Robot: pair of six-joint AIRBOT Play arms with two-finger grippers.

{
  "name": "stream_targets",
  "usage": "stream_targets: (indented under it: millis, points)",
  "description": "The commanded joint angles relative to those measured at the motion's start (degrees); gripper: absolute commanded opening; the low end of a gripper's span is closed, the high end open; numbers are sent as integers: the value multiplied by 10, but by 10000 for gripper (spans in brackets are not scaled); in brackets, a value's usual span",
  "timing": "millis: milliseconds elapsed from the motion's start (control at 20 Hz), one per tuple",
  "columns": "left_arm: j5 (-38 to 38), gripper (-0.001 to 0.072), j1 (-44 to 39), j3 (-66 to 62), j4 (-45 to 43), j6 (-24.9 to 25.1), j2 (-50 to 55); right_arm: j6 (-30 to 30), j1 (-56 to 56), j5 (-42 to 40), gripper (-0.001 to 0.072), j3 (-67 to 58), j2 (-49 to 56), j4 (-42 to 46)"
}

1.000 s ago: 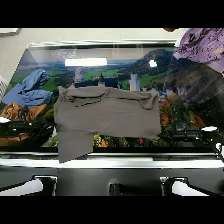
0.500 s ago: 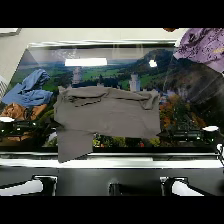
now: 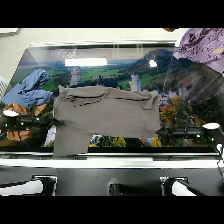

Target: Fold the clothes and pants, and hang the long-sleeved shirts on hangers.

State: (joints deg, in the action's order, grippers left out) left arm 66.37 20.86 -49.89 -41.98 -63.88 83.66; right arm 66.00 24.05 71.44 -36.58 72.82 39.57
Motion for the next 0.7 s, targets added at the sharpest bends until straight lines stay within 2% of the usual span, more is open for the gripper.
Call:
stream_targets:
  millis: [0,100,200,350,500,650]
  points:
    - [17,13,-35,-88,22,-15,-10,15,-101,-41,31,-78,-16,-4]
    - [16,12,-62,-179,21,-32,-17,62,-158,-88,31,-194,-19,46]
    - [16,12,-77,-300,12,-61,-20,123,-193,-114,31,-342,-19,145]
    - [16,12,-81,-496,-3,-102,-36,187,-209,-92,31,-578,-20,292]
    - [18,13,-80,-654,-85,-148,-82,209,-209,-42,30,-761,-43,373]
    - [-2,12,-80,-688,-200,-206,-176,217,-209,-43,30,-825,-122,410]
